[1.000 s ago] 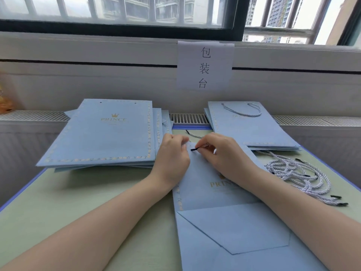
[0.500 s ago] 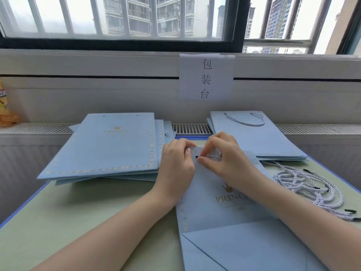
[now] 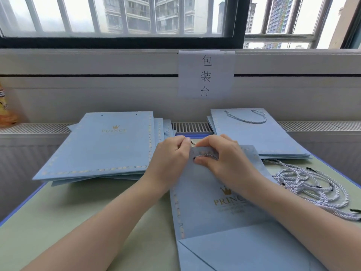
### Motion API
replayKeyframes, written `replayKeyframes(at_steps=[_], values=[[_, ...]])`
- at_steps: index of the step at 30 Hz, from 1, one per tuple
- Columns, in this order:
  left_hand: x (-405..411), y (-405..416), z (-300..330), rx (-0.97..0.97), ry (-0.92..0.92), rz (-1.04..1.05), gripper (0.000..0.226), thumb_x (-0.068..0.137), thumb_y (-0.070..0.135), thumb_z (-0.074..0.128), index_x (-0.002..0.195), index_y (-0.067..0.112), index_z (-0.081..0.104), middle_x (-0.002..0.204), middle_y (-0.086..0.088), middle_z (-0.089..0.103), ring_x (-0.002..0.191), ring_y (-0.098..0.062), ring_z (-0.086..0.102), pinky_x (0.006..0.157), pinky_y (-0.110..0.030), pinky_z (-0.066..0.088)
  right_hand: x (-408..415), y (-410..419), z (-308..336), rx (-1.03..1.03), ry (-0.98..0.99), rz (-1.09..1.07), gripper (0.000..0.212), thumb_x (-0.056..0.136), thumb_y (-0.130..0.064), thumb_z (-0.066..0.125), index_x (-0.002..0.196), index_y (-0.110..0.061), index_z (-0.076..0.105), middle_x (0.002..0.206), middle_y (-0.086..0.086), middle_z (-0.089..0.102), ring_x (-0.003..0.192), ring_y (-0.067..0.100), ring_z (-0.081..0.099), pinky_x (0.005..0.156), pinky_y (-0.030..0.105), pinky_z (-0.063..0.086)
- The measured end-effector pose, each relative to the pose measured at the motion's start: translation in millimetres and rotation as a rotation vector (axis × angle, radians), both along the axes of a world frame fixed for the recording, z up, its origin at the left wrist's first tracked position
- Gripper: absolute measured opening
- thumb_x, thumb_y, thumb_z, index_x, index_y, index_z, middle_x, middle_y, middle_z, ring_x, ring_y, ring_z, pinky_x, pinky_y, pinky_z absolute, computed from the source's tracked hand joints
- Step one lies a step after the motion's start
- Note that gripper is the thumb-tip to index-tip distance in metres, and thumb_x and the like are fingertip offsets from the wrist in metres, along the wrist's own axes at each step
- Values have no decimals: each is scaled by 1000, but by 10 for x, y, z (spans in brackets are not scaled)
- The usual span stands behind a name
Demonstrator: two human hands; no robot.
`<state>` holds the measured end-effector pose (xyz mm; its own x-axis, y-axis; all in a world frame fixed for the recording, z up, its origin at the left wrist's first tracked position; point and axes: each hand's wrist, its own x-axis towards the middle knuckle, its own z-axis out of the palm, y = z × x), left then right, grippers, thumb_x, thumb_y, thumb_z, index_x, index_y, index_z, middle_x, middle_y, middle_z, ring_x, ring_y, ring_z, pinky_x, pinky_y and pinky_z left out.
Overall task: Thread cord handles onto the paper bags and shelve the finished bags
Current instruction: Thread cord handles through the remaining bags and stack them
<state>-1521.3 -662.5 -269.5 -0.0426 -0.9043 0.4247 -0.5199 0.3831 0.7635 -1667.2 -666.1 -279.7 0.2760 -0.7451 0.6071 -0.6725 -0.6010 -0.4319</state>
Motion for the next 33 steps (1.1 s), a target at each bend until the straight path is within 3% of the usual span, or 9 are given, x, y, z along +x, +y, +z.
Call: replayKeyframes(at_steps=[3,7,10,17,21,23,27,30,33], values=[[58,-34,61,121,111,-34,45,98,23,42,65,-7,46,62,-11,40,55,-18,36,54,-27,29,-6,-6,-19,-67,41,47,20,81,-20,72,100,-17,65,87,-19,57,87,7,48,82,26,33],[101,-19,88,176,133,-19,38,96,23,43,63,4,46,57,-10,33,49,-19,31,47,-25,25,7,37,-28,-59,15,96,22,85,-18,68,106,-17,62,82,-32,42,87,-11,43,82,19,35],[93,-16,82,184,138,-20,38,96,22,42,62,6,44,57,-9,29,52,-19,28,48,-26,23,-3,39,-19,-46,-5,130,22,85,-24,66,104,-16,60,86,-30,47,87,-1,45,85,27,38],[98,-31,37,102,171,-43,57,99,31,44,55,-5,39,56,-11,32,52,-22,30,49,-25,28,-65,3,-55,-35,-30,150,23,86,-29,55,104,-15,59,94,-25,52,93,-7,47,84,7,33],[77,-26,28,-18,105,-17,57,99,27,44,48,13,25,40,7,24,40,-11,22,45,-22,25,-95,-13,-43,-146,-22,115,23,91,-29,51,100,-10,61,102,-2,55,99,10,49,85,10,36],[66,-13,29,-106,26,-11,54,100,23,44,50,16,23,42,10,20,42,-10,21,44,-19,19,-122,-10,-24,-187,42,104,26,90,-34,48,94,-12,61,101,-1,55,99,16,50,86,13,36],[73,-18,9,-191,-89,45,50,100,19,42,54,15,22,49,5,22,52,-12,23,51,-23,21,-211,-61,4,-169,214,78,33,83,-50,50,87,-18,57,105,-3,52,99,15,44,83,22,36],[85,-28,-27,-201,-102,85,49,98,22,46,54,13,26,53,1,27,54,-15,26,52,-24,21,-267,-106,35,-270,269,87,34,86,-44,48,80,-12,59,93,-1,55,85,14,43,73,20,33],[102,-45,-57,-149,-123,96,45,95,30,52,58,8,40,56,-2,37,57,-17,33,55,-31,25,-330,-92,129,-287,122,-25,35,92,-37,44,79,-9,60,64,-10,46,58,18,42,54,30,38]])
